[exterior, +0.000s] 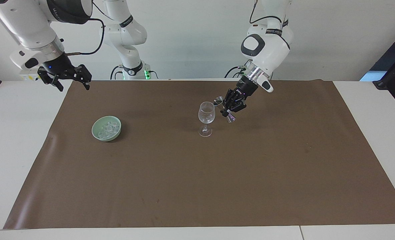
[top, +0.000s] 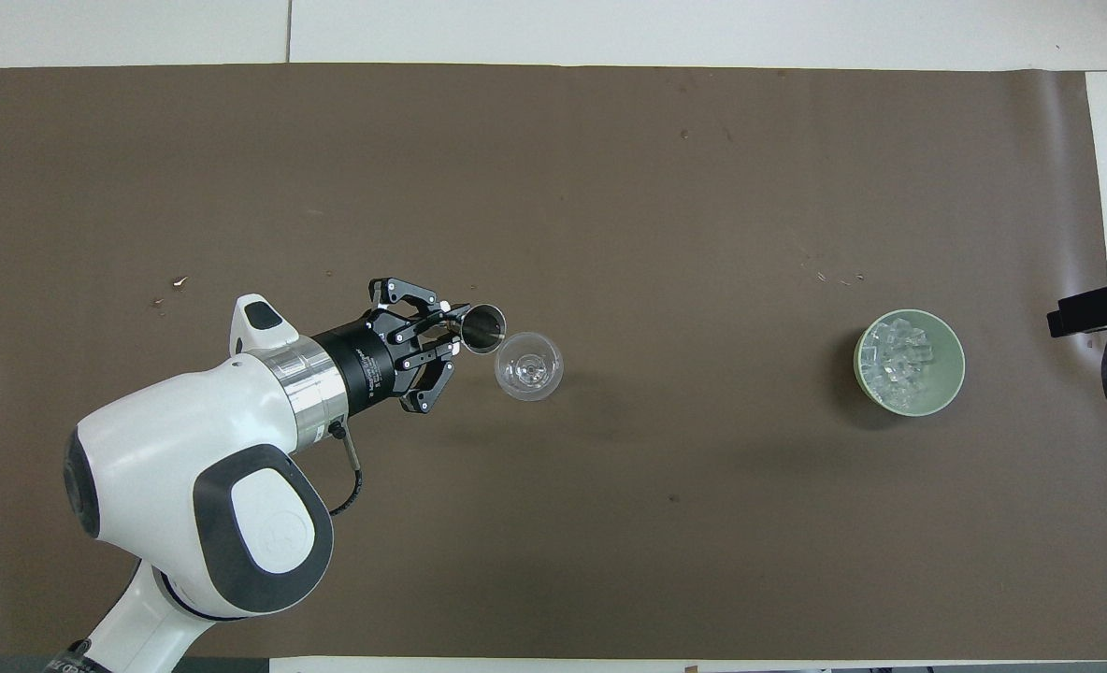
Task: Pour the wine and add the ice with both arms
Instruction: 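Carry the jigger with the left gripper over the clear cup, then tilt the jigger with the left gripper to pour into the cup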
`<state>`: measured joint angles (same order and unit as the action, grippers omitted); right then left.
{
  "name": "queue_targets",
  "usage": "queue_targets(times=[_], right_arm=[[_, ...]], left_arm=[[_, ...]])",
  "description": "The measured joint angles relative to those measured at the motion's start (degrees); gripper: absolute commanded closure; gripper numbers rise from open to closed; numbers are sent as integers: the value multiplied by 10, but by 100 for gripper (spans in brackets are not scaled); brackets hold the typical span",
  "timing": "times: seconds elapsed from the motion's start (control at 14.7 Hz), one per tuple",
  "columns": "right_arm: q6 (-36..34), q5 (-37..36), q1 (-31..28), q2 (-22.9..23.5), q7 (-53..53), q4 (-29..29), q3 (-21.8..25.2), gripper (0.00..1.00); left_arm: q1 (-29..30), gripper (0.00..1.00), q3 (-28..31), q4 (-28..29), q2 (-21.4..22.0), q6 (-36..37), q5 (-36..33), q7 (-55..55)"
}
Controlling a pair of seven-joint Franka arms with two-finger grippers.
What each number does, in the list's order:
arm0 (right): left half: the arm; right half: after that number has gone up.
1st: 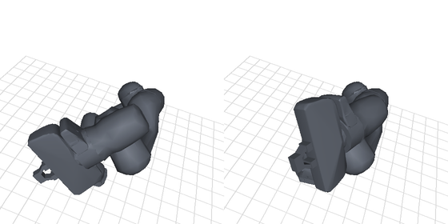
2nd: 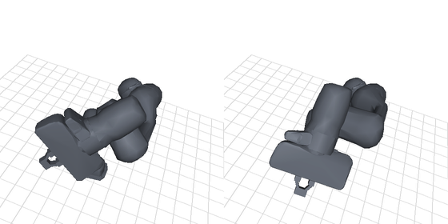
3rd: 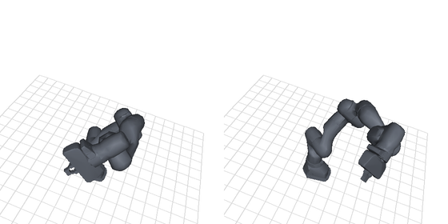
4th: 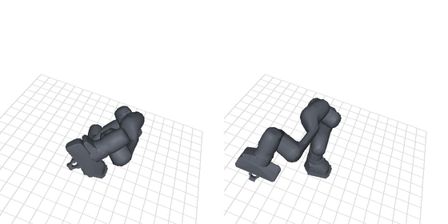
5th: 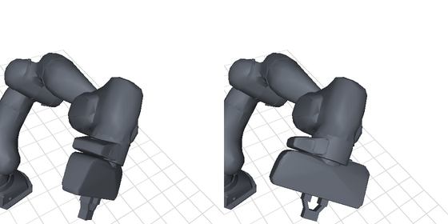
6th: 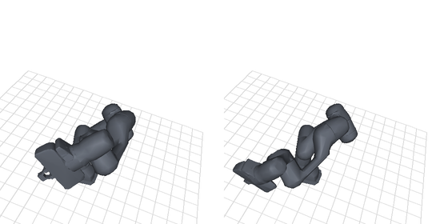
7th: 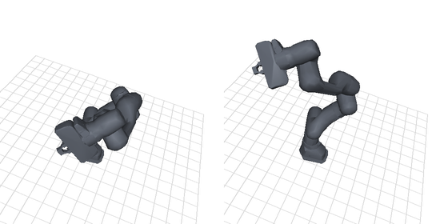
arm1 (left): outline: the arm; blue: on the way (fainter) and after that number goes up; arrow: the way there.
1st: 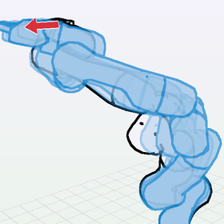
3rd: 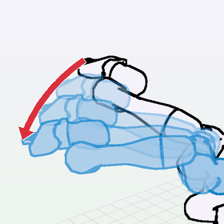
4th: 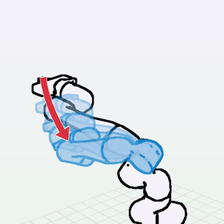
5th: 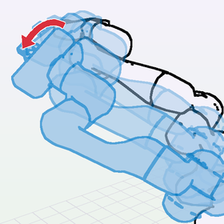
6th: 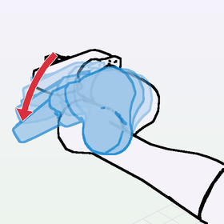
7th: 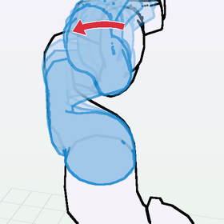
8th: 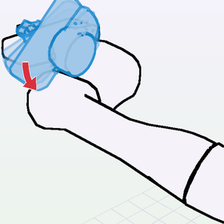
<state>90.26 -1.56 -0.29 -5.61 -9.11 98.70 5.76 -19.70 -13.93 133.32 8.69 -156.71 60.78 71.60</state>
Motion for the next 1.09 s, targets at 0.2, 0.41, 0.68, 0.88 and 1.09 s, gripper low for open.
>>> queue_targets(times=[0.2,0.41,0.68,0.88,1.09], right_arm=[[0,0,0,0,0,0,0,0],[0,0,0,0,0,0,0,0],[0,0,0,0,0,0,0,0],[0,0,0,0,0,0,0,0],[0,0,0,0,0,0,0,0]], left_arm=[[-8,100,0,0,-3,-18,-22,-1],[-30,100,-1,6,-8,-56,-42,-2],[-47,100,-2,13,-23,-80,-94,-3],[-47,100,-1,13,-24,-81,-134,-3],[-47,100,-1,13,-25,-82,-159,-3]])
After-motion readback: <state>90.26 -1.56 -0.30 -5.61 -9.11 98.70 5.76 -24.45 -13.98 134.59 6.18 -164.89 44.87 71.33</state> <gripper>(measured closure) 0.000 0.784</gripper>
